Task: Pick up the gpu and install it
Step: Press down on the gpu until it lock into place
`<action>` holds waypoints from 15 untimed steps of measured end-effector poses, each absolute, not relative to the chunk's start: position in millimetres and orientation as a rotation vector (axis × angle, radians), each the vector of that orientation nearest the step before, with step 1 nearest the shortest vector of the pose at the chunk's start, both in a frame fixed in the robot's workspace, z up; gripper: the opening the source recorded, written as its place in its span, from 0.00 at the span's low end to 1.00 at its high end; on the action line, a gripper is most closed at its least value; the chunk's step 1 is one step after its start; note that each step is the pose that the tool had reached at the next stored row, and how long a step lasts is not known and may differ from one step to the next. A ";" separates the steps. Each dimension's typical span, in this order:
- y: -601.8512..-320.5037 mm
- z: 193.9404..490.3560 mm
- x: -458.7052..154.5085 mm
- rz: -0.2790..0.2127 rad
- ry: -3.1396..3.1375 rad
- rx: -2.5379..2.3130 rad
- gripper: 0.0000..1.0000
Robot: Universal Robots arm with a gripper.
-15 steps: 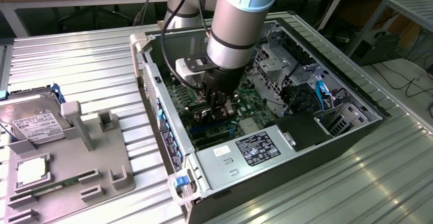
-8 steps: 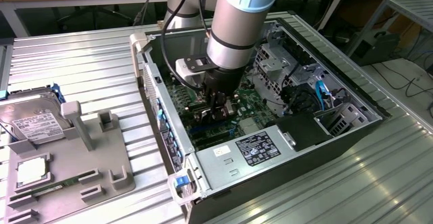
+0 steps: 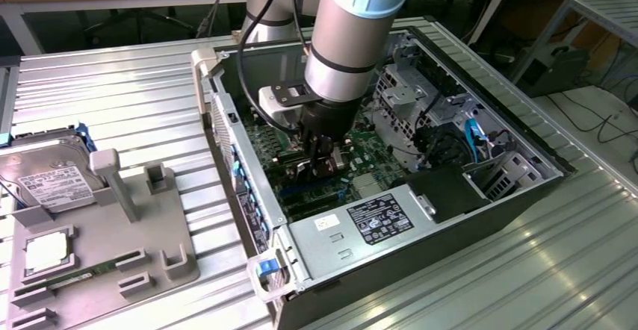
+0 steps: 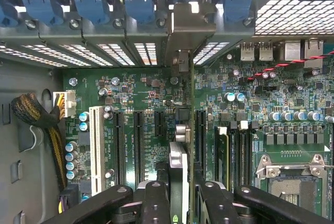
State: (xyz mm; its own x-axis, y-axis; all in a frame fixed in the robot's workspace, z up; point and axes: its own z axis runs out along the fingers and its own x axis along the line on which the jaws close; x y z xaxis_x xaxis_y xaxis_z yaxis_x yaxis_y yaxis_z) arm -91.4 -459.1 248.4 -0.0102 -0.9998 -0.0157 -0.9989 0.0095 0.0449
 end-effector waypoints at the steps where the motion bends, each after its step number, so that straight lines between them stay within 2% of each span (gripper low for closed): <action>1: -459.1 248.4 -91.4 -0.067 -2.217 2.196 0.27; 15: -459.5 248.6 -91.4 -0.067 -2.209 2.204 0.27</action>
